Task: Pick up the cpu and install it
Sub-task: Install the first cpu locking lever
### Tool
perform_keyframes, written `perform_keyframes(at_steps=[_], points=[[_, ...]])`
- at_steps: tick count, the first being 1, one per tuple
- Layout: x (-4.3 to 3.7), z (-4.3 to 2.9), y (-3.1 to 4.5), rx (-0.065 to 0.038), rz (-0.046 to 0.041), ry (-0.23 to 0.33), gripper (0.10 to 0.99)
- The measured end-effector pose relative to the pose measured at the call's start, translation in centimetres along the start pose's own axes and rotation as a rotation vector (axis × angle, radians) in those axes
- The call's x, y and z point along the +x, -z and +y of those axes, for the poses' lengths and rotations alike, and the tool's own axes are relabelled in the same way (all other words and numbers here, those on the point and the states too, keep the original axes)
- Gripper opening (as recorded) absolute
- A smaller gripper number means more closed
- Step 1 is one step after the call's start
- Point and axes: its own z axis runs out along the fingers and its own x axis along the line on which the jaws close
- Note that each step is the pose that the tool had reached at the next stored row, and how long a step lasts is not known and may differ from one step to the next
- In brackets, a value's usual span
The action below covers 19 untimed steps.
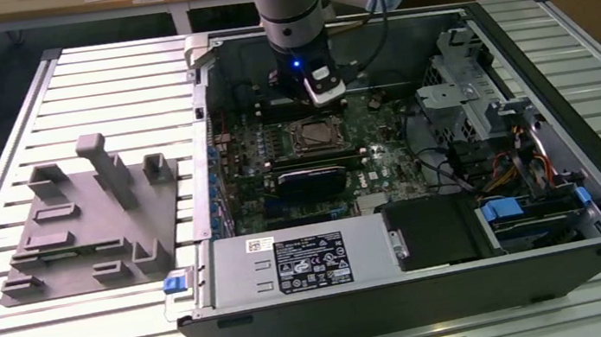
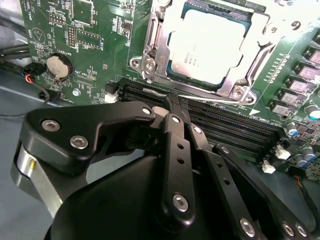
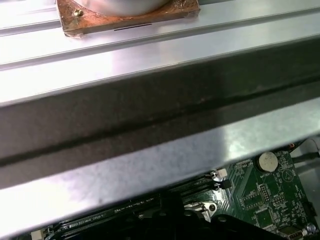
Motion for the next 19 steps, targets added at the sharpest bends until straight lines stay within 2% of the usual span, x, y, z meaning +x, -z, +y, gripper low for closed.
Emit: perform_keyframes(at_steps=[8,19], points=[[0.05,-0.06,-0.23,0.002,-0.0099,-0.014,0.106],[0.19,-0.24,-0.71,0.004,-0.0332,-0.041,0.106]])
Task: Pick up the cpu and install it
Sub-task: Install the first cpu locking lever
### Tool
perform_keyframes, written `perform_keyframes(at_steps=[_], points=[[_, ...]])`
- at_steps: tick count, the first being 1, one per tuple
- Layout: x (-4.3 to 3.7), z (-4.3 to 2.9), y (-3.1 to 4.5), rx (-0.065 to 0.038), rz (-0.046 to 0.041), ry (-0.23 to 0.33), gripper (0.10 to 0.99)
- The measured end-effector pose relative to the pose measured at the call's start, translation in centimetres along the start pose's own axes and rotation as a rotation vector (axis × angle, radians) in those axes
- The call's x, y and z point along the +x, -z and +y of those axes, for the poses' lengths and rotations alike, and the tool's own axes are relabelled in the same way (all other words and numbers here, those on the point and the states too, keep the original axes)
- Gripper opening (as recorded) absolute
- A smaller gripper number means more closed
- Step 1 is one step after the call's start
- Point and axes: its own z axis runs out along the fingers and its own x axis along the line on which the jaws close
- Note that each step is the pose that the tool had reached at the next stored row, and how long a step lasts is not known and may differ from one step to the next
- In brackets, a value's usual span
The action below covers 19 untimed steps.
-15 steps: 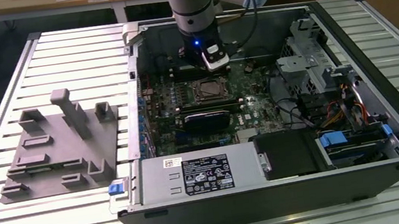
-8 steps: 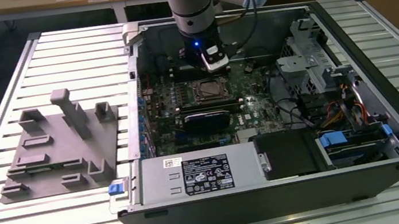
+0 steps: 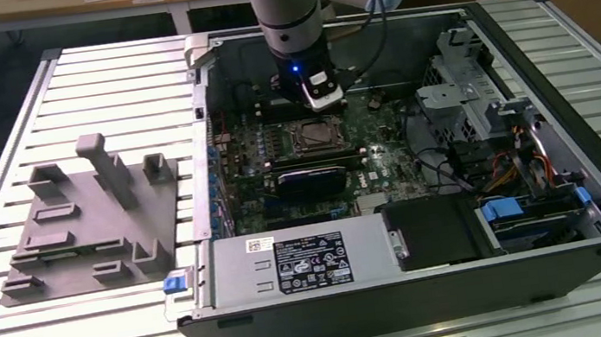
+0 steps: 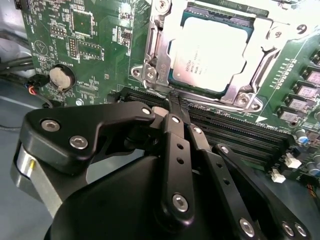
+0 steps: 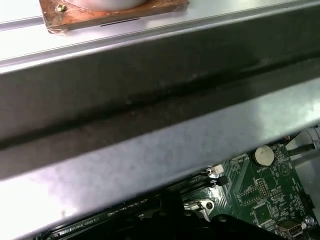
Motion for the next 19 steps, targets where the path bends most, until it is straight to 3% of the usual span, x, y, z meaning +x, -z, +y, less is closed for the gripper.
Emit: perform_keyframes(at_steps=[6,19], points=[[0.05,-0.07,-0.19,0.0,-0.0084,-0.011,0.106],[-0.06,-0.38,-0.13,-0.001,-0.0079,-0.012,0.106]])
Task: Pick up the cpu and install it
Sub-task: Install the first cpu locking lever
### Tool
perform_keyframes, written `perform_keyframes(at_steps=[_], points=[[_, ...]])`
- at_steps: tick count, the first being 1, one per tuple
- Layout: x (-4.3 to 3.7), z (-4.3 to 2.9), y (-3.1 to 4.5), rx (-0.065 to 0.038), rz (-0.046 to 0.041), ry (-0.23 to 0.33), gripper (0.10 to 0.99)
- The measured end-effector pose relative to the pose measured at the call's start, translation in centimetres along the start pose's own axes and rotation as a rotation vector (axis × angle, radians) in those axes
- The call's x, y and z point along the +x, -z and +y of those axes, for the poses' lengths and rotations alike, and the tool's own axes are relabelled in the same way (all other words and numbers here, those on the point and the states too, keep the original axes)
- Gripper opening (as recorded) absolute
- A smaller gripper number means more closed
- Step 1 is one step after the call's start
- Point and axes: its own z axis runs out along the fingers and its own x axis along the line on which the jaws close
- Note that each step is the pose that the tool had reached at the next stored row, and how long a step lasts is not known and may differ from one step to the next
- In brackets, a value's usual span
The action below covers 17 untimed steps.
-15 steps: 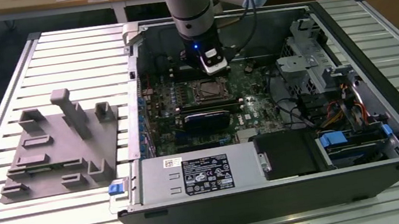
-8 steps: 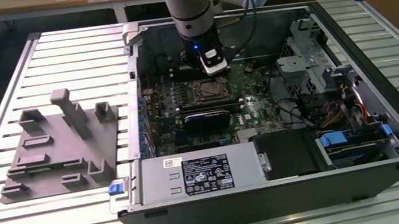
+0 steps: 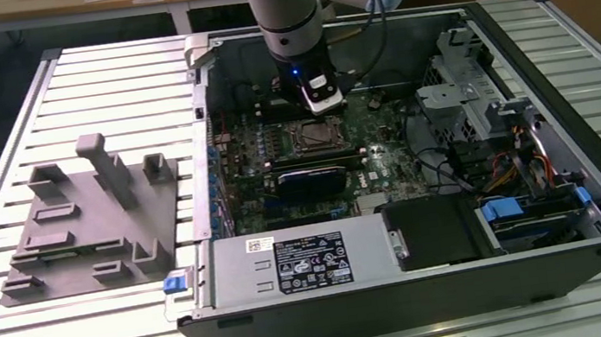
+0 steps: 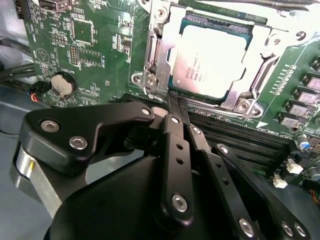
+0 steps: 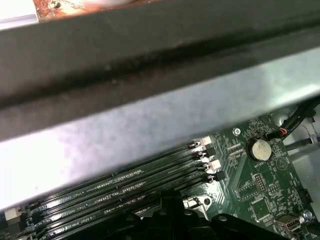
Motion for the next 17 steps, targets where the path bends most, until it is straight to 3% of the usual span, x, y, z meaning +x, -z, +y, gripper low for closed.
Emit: perform_keyframes(at_steps=[3,7,17], points=[[-0.01,0.0,0.0,-0.006,0.0021,-0.001,0.106],[-0.06,0.07,0.31,-0.007,0.0022,-0.002,0.106],[-0.38,0.49,2.16,-0.007,0.0022,-0.001,0.106]])
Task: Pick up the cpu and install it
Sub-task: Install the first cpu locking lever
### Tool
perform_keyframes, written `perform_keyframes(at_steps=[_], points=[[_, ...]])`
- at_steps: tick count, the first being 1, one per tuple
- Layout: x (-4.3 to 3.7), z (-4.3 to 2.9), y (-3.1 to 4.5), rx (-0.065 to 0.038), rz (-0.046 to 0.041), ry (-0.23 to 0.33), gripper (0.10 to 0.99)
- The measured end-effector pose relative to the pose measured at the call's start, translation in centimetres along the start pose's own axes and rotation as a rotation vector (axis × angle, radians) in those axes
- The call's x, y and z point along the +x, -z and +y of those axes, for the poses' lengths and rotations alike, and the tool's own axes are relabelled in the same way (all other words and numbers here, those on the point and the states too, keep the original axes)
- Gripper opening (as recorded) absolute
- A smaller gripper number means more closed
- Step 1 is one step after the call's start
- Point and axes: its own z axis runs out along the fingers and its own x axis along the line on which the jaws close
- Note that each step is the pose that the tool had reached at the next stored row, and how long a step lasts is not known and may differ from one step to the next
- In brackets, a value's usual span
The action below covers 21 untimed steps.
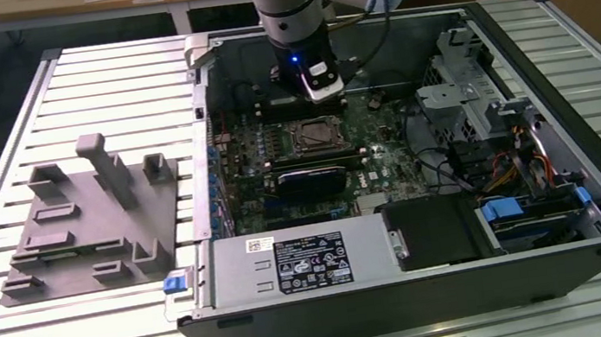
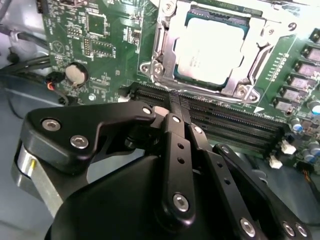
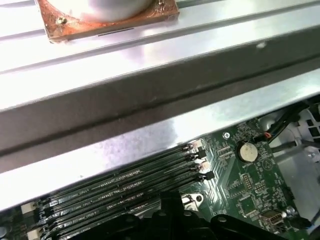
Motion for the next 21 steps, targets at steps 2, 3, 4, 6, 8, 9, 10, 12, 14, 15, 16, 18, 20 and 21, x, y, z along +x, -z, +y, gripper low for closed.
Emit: perform_keyframes(at_steps=[2,3,4,6,8,9,10,12,14,15,16,18,20,21], points=[[-0.06,0.08,0.32,0.0,0.0,0.0,0.106],[-0.07,0.1,0.42,0.0,0.0,0.0,0.106],[-0.08,0.11,0.47,0.0,0.0,0.0,0.106],[-0.08,0.12,0.47,0.0,-0.0001,0.0,0.106],[-0.09,0.12,0.48,0.0,-0.0001,0.0,0.106],[-0.09,0.12,0.48,0.0,0.0,0.0,0.106],[-0.09,0.12,0.48,0.0,0.0,0.0,0.106],[-0.14,0.14,0.48,0.004,0.0025,0.0,0.106],[-0.22,0.16,0.44,0.017,0.0105,0.0,0.106],[-0.28,0.18,0.43,0.026,0.0163,0.001,0.106],[-0.34,0.21,0.41,0.036,0.0226,0.001,0.106],[-0.48,0.25,0.37,0.058,0.0369,0.001,0.106],[-0.61,0.3,0.34,0.079,0.0506,0.002,0.106],[-0.68,0.33,0.32,0.091,0.0567,0.002,0.106]])
